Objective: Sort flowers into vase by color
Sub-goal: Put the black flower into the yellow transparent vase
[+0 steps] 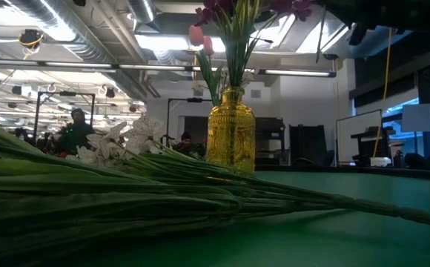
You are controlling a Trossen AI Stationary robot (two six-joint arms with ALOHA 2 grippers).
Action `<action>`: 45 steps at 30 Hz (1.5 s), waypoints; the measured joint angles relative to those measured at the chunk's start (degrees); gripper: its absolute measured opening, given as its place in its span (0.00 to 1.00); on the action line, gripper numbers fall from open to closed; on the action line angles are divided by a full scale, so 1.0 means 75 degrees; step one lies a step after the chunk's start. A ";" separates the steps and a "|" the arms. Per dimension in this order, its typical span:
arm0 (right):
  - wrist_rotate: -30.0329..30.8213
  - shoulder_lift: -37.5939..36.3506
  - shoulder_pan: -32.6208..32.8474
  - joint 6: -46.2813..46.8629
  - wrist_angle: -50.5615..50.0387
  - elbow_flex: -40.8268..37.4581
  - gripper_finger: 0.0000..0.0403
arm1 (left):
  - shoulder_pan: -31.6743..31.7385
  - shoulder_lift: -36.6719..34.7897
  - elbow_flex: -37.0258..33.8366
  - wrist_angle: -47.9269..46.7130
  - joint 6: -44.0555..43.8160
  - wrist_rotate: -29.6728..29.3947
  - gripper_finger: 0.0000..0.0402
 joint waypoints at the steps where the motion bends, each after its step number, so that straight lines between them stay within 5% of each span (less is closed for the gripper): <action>1: -0.0061 0.0008 0.0000 0.0020 0.0132 -0.0092 0.01 | 0.0004 -0.0078 -0.0160 0.0196 0.0047 0.0004 0.63; 15: -0.1449 0.1639 0.0000 0.0594 0.2375 -0.0365 0.01 | 0.0694 -0.0300 -0.2187 0.3113 -0.0151 0.0025 0.63; 39: -0.4504 0.5436 0.0009 0.0560 0.3226 0.1799 0.01 | 0.0731 -0.0294 -0.2267 0.3201 -0.1164 0.0028 0.63; 45: -0.4317 0.5629 0.0009 0.0132 0.3162 0.1984 0.01 | 0.0731 -0.0291 -0.2267 0.3163 -0.1230 0.0028 0.63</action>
